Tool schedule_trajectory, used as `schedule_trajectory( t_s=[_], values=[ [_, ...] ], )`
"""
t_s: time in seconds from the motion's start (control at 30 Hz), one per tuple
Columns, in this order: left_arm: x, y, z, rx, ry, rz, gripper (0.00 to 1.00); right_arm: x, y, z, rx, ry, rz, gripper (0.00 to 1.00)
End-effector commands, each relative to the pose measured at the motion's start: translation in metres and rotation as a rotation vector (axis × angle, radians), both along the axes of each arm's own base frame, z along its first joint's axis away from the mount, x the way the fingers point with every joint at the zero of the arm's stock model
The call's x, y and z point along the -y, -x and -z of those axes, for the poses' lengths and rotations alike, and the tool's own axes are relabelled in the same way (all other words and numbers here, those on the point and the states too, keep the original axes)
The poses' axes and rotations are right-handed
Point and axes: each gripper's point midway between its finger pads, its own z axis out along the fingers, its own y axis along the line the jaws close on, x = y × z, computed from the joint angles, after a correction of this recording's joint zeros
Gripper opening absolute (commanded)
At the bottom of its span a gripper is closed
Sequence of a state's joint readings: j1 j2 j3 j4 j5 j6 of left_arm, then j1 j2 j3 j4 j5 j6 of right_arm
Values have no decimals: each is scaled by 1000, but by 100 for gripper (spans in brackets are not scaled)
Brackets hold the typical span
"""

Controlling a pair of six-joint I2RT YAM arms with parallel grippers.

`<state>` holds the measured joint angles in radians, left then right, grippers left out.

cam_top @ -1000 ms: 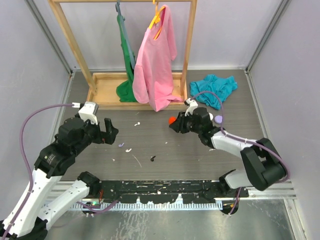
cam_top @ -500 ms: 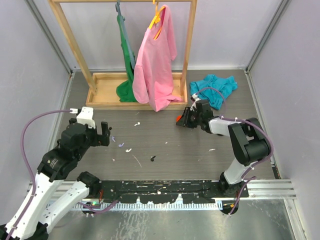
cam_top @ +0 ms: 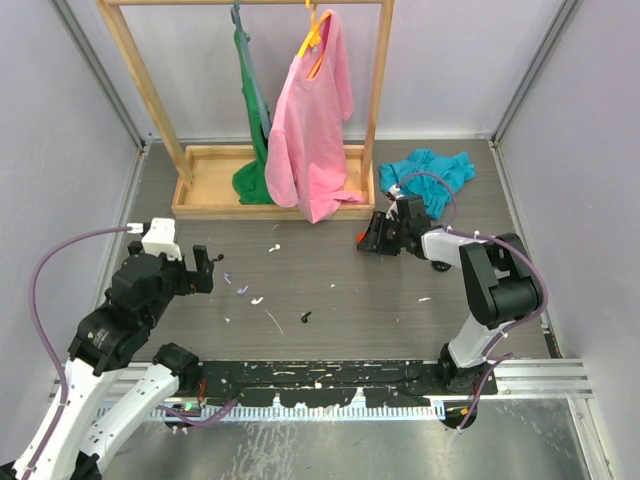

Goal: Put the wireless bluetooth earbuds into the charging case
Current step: Place the charging case at the center of the board, then pick up the charging case at the center of the board.

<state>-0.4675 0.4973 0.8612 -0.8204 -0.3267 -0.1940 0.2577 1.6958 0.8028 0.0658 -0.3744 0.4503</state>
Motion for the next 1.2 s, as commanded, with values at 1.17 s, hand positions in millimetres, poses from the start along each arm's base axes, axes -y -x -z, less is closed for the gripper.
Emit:
schedule_trajectory(
  t_s=[1.17],
  values=[
    [1, -2, -16, 80, 49, -3, 98, 137, -75, -31, 188, 623, 337, 78]
  ],
)
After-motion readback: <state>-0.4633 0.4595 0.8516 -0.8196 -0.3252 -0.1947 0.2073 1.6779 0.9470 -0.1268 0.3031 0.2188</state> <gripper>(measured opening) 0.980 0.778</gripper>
